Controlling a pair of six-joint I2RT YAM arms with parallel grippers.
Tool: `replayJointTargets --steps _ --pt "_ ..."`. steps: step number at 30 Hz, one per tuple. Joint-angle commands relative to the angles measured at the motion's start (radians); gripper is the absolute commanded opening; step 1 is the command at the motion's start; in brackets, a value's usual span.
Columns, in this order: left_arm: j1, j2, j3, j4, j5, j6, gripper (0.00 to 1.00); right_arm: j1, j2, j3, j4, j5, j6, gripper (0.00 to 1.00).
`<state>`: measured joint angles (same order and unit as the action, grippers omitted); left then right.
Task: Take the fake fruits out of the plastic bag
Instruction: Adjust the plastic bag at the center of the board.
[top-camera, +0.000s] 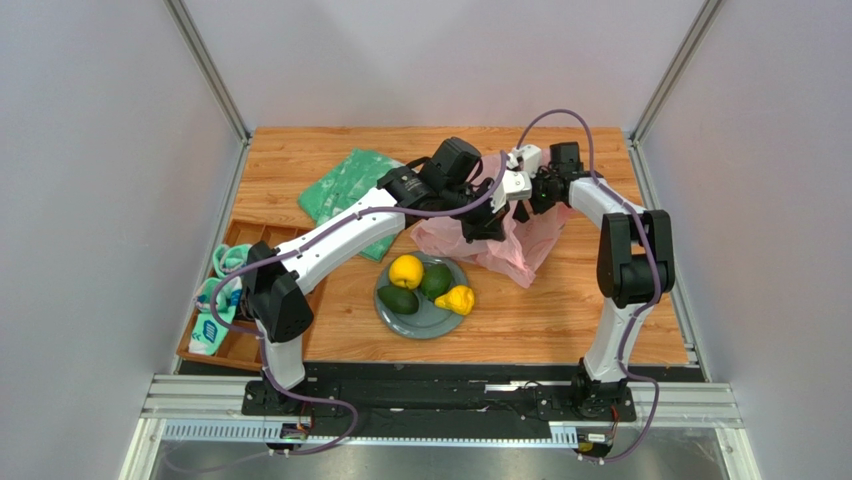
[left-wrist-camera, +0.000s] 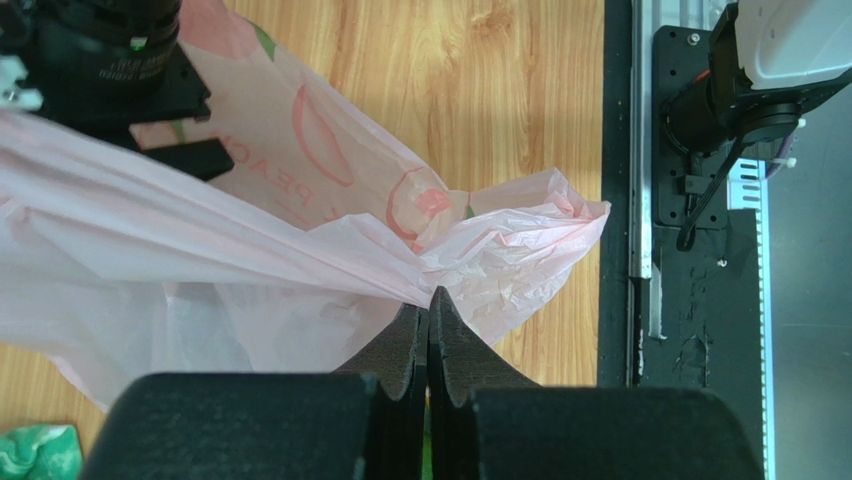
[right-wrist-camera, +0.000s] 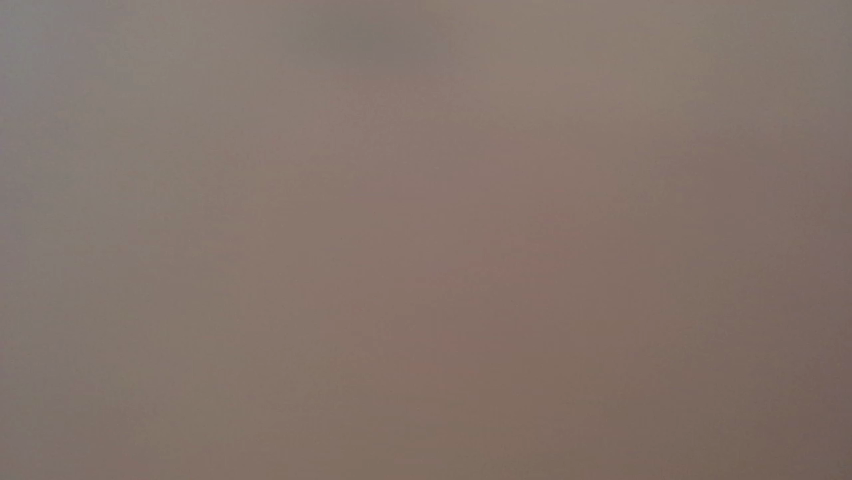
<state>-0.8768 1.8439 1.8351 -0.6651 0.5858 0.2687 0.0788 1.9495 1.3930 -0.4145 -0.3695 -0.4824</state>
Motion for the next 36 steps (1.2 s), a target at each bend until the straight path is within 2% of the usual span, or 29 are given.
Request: replayJointTargets --steps 1,6,10,14,17,19,22,27,29,33,36 --pt "-0.025 -0.005 0.055 -0.007 0.063 0.018 0.00 -0.149 -0.084 -0.104 -0.079 0.113 0.048 0.82" --pt "-0.031 -0.021 0.055 0.009 0.118 -0.026 0.00 -0.315 -0.220 -0.253 -0.194 0.207 -0.031 0.82" --pt "-0.037 -0.044 0.059 0.018 0.155 -0.037 0.00 -0.428 -0.314 -0.330 -0.363 0.221 -0.074 0.80" --pt "-0.047 -0.057 0.078 0.033 0.152 -0.033 0.00 -0.429 -0.487 -0.336 -0.412 0.069 -0.116 0.79" --pt "-0.047 -0.043 0.101 0.029 0.131 -0.010 0.00 -0.349 -0.543 -0.292 -0.385 -0.060 -0.098 0.77" --pt "-0.047 -0.031 0.122 0.027 0.112 -0.011 0.00 -0.274 -0.520 -0.255 -0.363 -0.066 -0.064 0.75" --pt "-0.045 -0.020 0.144 0.032 0.111 -0.017 0.00 -0.226 -0.411 -0.177 -0.366 -0.065 -0.015 0.68" --pt "-0.047 -0.012 0.151 0.041 0.103 -0.016 0.00 -0.220 -0.218 -0.077 -0.314 -0.051 0.113 0.64" --pt "-0.045 -0.012 0.142 0.035 0.103 -0.008 0.00 -0.220 -0.184 -0.066 -0.278 -0.051 0.156 0.66" --pt "-0.045 -0.011 0.118 0.033 0.106 -0.006 0.00 -0.209 -0.098 -0.016 -0.182 -0.075 0.206 0.77" --pt "-0.047 -0.005 0.102 0.030 0.112 -0.010 0.00 -0.191 -0.048 0.052 -0.164 -0.109 0.229 0.80"
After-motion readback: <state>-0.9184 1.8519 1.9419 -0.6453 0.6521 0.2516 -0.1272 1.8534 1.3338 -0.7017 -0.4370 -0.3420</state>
